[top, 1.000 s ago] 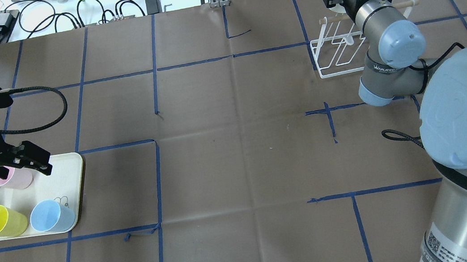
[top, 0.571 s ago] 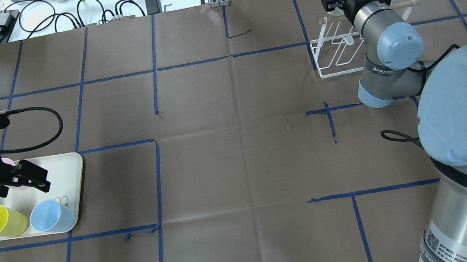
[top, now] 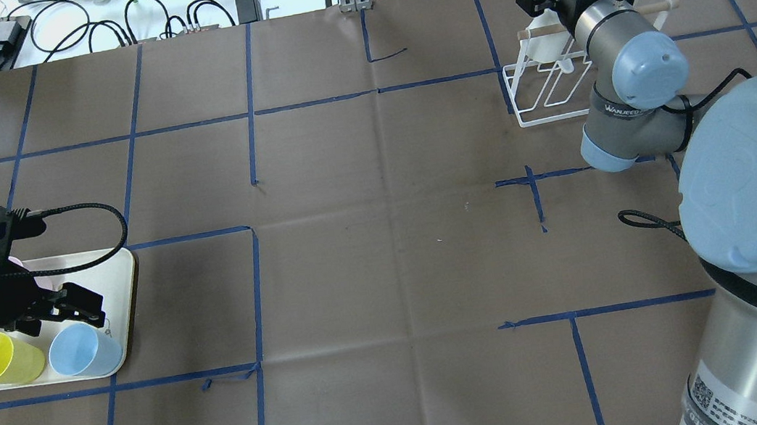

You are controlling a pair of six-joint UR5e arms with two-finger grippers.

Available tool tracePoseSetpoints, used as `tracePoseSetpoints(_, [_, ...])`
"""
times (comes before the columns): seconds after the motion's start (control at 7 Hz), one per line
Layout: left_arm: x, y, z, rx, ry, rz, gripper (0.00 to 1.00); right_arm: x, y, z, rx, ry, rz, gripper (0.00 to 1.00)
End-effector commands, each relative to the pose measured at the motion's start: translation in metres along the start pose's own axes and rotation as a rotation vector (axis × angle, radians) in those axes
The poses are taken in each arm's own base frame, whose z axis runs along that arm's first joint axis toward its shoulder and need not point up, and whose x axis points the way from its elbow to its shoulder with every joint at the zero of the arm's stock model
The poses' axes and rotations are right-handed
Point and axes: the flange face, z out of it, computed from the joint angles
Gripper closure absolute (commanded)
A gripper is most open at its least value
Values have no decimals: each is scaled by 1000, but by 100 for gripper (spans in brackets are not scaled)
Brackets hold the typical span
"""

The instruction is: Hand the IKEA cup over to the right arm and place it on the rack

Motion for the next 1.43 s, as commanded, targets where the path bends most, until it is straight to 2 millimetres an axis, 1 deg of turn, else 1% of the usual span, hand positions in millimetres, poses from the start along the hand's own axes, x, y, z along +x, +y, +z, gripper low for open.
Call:
tracePoseSetpoints(0.0, [-8, -1, 44, 7, -2, -21, 2, -9, -35, -18, 52, -11, -7, 0])
tracePoseSetpoints(0.14, [-6, 4, 62, -4, 5, -25, 3, -14, -61, -35, 100, -17, -17, 0])
tracePoseSetpoints(0.29, [-2, 11, 75, -16, 11, -26, 3, -31, -83, -52, 142, -39, -31, 0])
tracePoseSetpoints(0.43, [0, 14, 82, -35, 15, -25, 2, -54, -99, -70, 175, -73, -44, 0])
tracePoseSetpoints(0.57, [0, 14, 83, -37, 15, -23, 2, -72, -113, -89, 204, -93, -51, 0])
tracePoseSetpoints(0.71, [-2, 13, 82, -38, 8, -22, 2, -85, -118, -101, 214, -118, -28, 0])
tracePoseSetpoints(1.0, [-6, 14, 82, -58, -21, -24, 2, -107, -121, -125, 178, -179, 202, 0])
tracePoseSetpoints(1.14, [-7, 14, 82, -57, -22, -27, 3, -118, -114, -135, 116, -204, 390, 0])
tracePoseSetpoints(1.29, [-10, 11, 82, -40, -37, -26, 27, -121, -107, -146, 80, -216, 572, 0])
